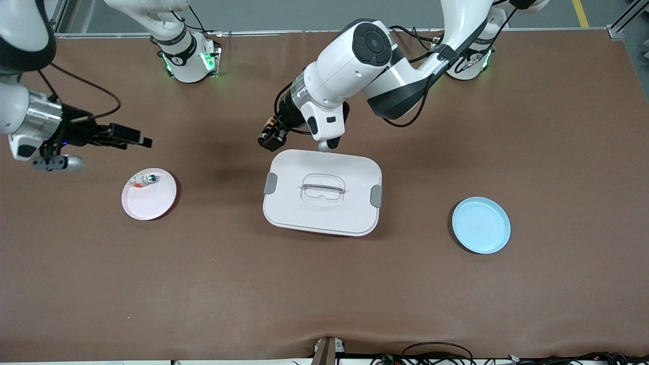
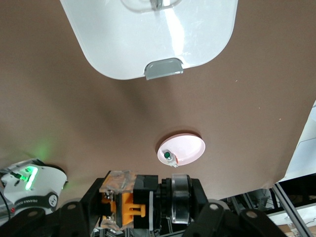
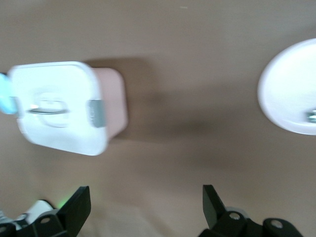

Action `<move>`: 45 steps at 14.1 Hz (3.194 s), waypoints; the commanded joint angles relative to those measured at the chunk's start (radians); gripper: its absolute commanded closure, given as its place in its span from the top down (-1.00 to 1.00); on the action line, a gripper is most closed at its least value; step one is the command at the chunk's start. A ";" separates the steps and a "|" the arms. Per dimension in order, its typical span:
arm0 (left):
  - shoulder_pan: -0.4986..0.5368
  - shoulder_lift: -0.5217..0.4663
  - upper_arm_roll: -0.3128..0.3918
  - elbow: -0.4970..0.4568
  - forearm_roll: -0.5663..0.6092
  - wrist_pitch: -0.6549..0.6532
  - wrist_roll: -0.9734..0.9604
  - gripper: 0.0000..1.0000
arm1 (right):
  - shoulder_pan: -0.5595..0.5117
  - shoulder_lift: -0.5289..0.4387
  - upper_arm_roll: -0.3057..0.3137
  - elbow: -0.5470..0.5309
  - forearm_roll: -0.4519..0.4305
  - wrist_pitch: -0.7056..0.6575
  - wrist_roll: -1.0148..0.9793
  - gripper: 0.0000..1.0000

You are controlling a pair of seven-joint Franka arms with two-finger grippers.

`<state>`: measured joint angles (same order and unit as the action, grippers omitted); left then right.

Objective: Transfer orange switch to right arm and place
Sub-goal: 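Hold the switch with the left gripper while the right gripper reaches it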

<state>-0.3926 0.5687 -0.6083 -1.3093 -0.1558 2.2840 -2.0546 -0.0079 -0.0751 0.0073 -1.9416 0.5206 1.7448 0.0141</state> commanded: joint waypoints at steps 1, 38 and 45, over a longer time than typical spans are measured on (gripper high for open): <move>-0.018 0.023 0.013 0.036 -0.015 0.026 -0.079 -1.00 | 0.080 -0.106 -0.003 -0.137 0.110 0.132 0.006 1.00; -0.017 0.030 0.035 0.035 -0.013 0.026 -0.116 -1.00 | 0.520 -0.017 -0.003 -0.191 0.357 0.645 0.106 0.88; -0.020 0.030 0.042 0.035 -0.013 0.026 -0.116 -1.00 | 0.534 -0.006 -0.003 -0.181 0.358 0.648 0.104 0.83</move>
<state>-0.3967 0.5850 -0.5757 -1.3027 -0.1558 2.3069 -2.1641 0.5087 -0.0949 0.0152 -2.1395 0.8566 2.3840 0.1314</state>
